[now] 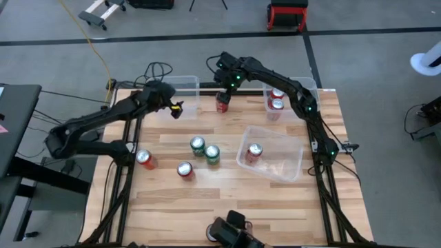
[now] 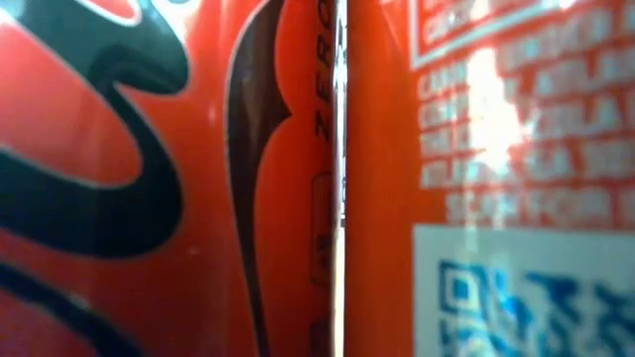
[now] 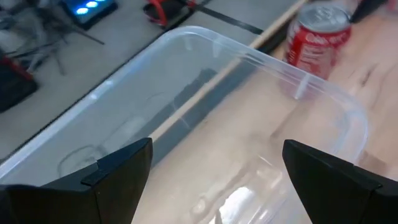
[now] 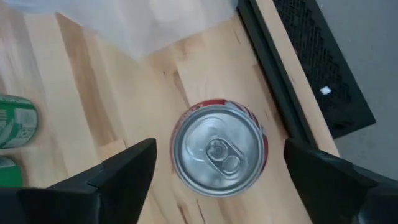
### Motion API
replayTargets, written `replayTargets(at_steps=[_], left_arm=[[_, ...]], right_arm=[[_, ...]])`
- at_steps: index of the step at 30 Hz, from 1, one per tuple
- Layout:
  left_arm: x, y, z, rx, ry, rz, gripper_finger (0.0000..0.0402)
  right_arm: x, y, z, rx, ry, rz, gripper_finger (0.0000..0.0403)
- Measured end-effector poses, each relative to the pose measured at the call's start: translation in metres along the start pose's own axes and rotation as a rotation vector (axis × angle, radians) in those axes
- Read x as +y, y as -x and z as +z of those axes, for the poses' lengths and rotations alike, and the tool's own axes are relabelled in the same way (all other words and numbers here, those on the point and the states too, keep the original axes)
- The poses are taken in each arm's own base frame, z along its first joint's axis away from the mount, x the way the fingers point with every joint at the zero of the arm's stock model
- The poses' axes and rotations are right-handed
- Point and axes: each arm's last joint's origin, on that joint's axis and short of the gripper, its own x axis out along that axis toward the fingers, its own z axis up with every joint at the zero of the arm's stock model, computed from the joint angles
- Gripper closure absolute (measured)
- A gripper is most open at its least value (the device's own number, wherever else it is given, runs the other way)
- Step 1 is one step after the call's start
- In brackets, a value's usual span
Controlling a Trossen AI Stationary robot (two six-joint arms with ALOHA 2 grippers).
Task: Sort soda cans
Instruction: Put the top red-white soda can into the bottom transparent bin
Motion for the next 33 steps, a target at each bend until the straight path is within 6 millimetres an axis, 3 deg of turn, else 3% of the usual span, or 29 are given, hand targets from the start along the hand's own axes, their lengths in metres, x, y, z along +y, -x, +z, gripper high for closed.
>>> replayTargets(at_steps=[7,13,22,26,33], left_arm=[[0.003,-0.016,0.0,-0.004,-0.072,-0.011,0.0048],[0.004,-0.011,0.002,-0.023,-0.085,-0.012,0.0048],[0.006,-0.004,0.004,-0.034,-0.096,-0.012,0.0048],[0.005,-0.003,0.002,-0.016,-0.147,-0.023,0.0049],[0.002,-0.003,0.001,-0.022,-0.146,-0.113,0.005]], right_arm=[[-0.001,-0.002,0.003,-0.033,0.025,-0.007,0.0007],[-0.01,-0.032,-0.004,0.026,0.009,0.0,0.0004],[-0.022,-0.053,-0.015,0.114,-0.017,-0.021,0.0005],[-0.021,-0.051,-0.015,0.116,-0.016,-0.024,0.0026],[-0.021,-0.051,-0.017,0.139,-0.018,-0.018,0.0106]])
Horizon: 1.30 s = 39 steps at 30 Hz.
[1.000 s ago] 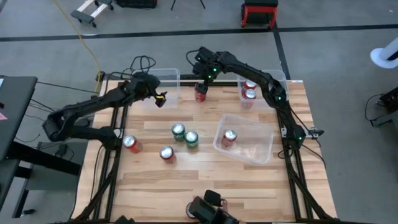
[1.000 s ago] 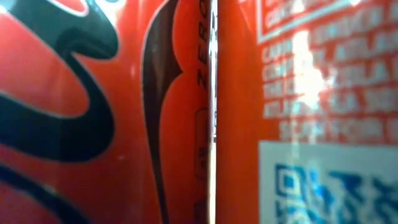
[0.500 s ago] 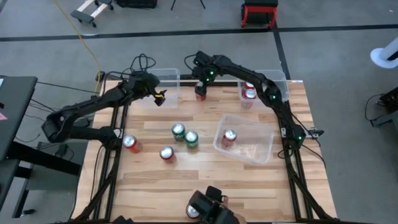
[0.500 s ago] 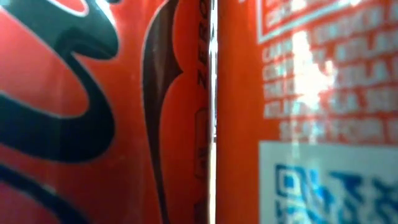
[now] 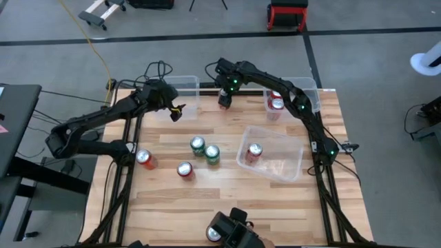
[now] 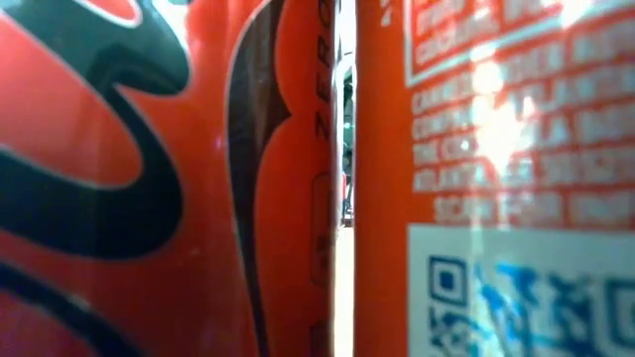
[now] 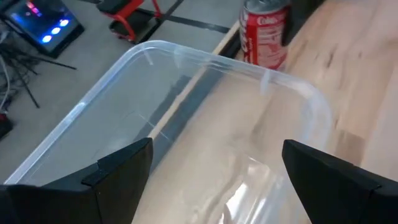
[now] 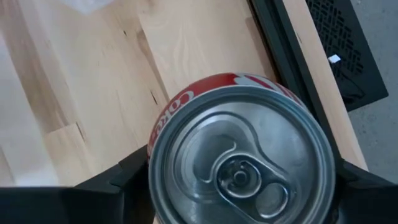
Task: Sort soda cans
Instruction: Put the top red-white soda can into the bottom transparent bin
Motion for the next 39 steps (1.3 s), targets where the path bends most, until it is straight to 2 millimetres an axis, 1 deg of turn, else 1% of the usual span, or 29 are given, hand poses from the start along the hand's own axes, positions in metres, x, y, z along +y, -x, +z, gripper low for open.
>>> replayTargets(at_steps=[4,8,11,14,17,20,22,26,28,32,35,37,39], left_arm=[[0.003,0.004,0.002,-0.018,0.076,0.059,0.005],[0.004,0.009,0.004,-0.033,0.1,0.068,0.005],[0.005,0.009,0.004,-0.043,0.13,0.077,0.005],[0.009,0.007,0.007,-0.079,0.182,0.102,0.005],[0.014,0.001,0.01,-0.118,0.221,0.122,0.005],[0.016,-0.013,0.01,-0.128,0.246,0.12,0.005],[0.015,-0.025,0.007,-0.107,0.271,0.125,0.0051],[0.011,-0.047,-0.002,-0.043,0.29,0.112,0.0064],[0.009,-0.056,-0.007,-0.006,0.296,0.106,0.0073],[0.006,-0.069,-0.01,0.045,0.301,0.053,0.0087],[0.002,-0.076,-0.004,0.06,0.299,-0.038,0.0094],[-0.001,-0.078,0.003,0.052,0.292,-0.081,0.0095],[-0.005,-0.076,0.013,0.031,0.282,-0.109,0.0095]], right_arm=[[0.001,0.0,0.0,0.0,0.001,0.001,0.0108],[0.002,0.001,0.0,0.002,0.004,0.002,0.0108],[0.004,0.004,0.0,0.003,0.007,0.004,0.0108],[0.01,0.013,0.001,-0.007,0.016,0.005,0.0108],[0.017,0.031,0.004,-0.052,0.033,0.003,0.0108],[0.026,0.05,0.007,-0.091,0.052,0.0,0.0108],[0.032,0.063,0.007,-0.115,0.068,-0.001,0.0108],[0.04,0.099,0.006,-0.189,0.095,-0.013,0.0108],[0.042,0.115,0.005,-0.222,0.099,-0.02,0.0108],[0.045,0.147,0.001,-0.291,0.108,-0.04,0.0108],[0.048,0.168,-0.002,-0.347,0.113,-0.055,0.0108],[0.05,0.178,-0.004,-0.371,0.117,-0.059,0.0108],[0.051,0.185,-0.006,-0.386,0.119,-0.062,0.0108]])
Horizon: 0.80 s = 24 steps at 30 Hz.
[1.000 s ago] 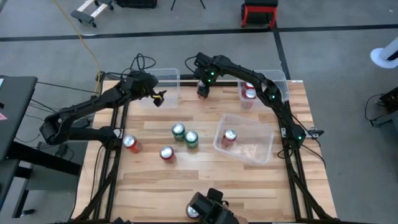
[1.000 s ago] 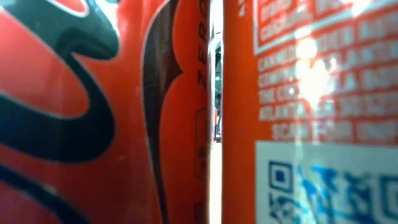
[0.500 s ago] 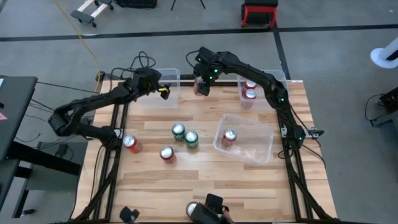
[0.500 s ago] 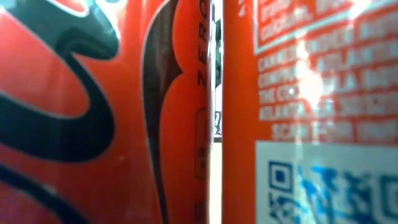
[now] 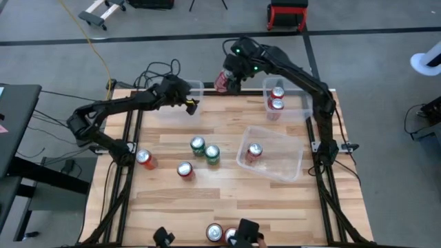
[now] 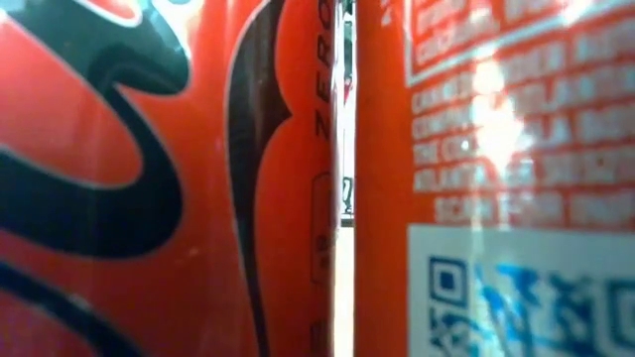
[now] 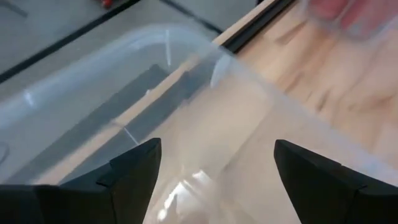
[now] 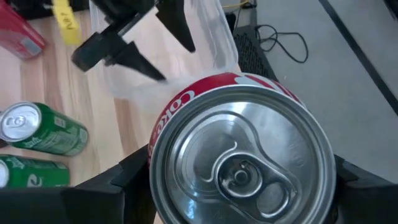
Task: Sort soda cans
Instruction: Put the top red-white soda can into the bottom transparent bin
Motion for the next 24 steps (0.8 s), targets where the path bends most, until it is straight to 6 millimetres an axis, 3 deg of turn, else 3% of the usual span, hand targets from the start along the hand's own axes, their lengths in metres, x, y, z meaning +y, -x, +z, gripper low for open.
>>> replayTargets(at_steps=[9,13,19,24], left_arm=[[-0.036,0.007,0.035,-0.107,-0.063,-0.096,0.0096],[-0.045,0.01,0.043,-0.093,-0.082,-0.034,0.0096],[-0.034,0.023,0.051,-0.004,-0.134,0.199,0.0096],[-0.017,0.009,0.043,0.089,-0.144,0.188,0.0096]], right_arm=[[0.002,0.011,-0.001,0.001,-0.011,-0.003,0.0108],[0.002,0.011,-0.002,0.02,-0.013,-0.002,0.0108],[0.002,0.011,-0.004,0.032,-0.007,0.001,0.0108],[0.002,0.01,-0.003,0.029,-0.006,0.0,0.0108]])
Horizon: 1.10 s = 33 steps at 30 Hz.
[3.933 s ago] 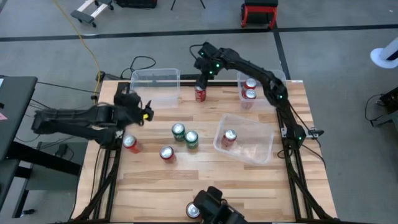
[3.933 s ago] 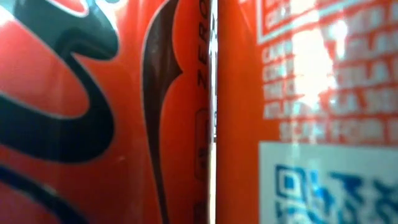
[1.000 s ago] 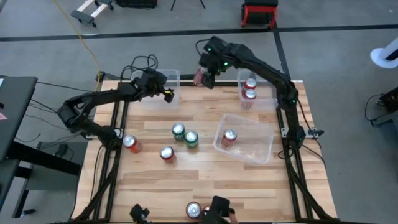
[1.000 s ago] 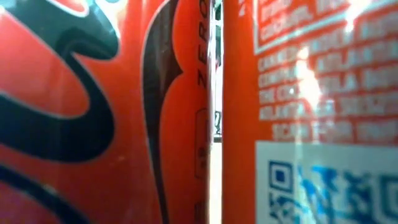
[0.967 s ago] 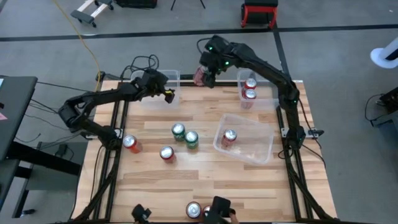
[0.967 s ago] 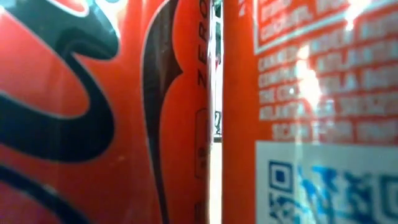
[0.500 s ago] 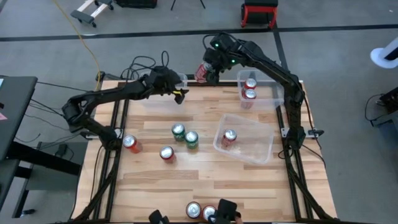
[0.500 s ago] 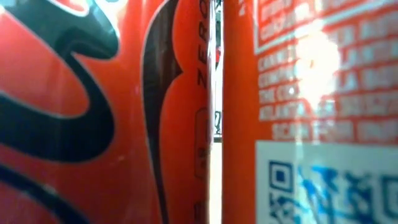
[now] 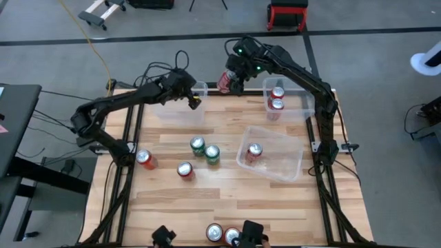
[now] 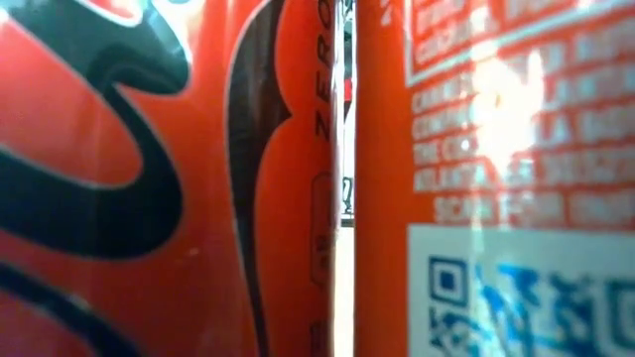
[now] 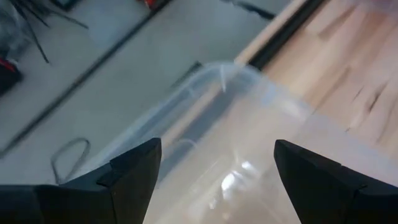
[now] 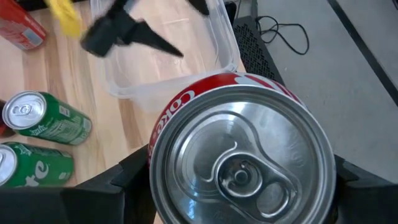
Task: Sort soda cans
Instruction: Put the top red-white soda can into the bottom transparent bin
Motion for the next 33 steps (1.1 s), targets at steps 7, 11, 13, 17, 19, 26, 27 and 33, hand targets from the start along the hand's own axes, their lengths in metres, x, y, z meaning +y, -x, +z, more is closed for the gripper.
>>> replayTargets(at_steps=[7,11,13,17,19,26,27,33], left_arm=[[-0.01,-0.034,-0.007,0.071,-0.007,-0.069,0.0096],[-0.026,-0.046,-0.001,0.078,-0.031,-0.144,0.0096],[-0.035,-0.049,0.003,0.075,-0.044,-0.164,0.0096],[-0.049,-0.046,0.019,-0.007,-0.049,-0.189,0.0096],[-0.055,-0.041,0.029,-0.059,-0.044,-0.219,0.0096],[-0.07,-0.025,0.047,-0.125,-0.064,-0.271,0.0096],[-0.069,-0.022,0.048,-0.107,-0.071,-0.255,0.0096],[-0.052,0.016,0.05,-0.058,-0.089,-0.154,0.0096]], right_arm=[[0.0,0.0,0.0,-0.005,0.003,-0.001,0.0108],[0.0,0.0,0.0,-0.005,0.003,-0.001,0.0108],[-0.001,0.0,0.0,-0.005,0.001,-0.003,0.0108],[-0.001,0.0,0.0,-0.005,0.001,-0.003,0.0108],[-0.001,0.0,0.0,-0.003,0.001,-0.002,0.0108],[-0.001,0.0,-0.001,0.006,0.0,0.0,0.0108],[-0.001,0.0,-0.001,0.005,0.0,0.0,0.0108],[-0.004,0.0,0.0,-0.011,-0.003,-0.008,0.0108]])
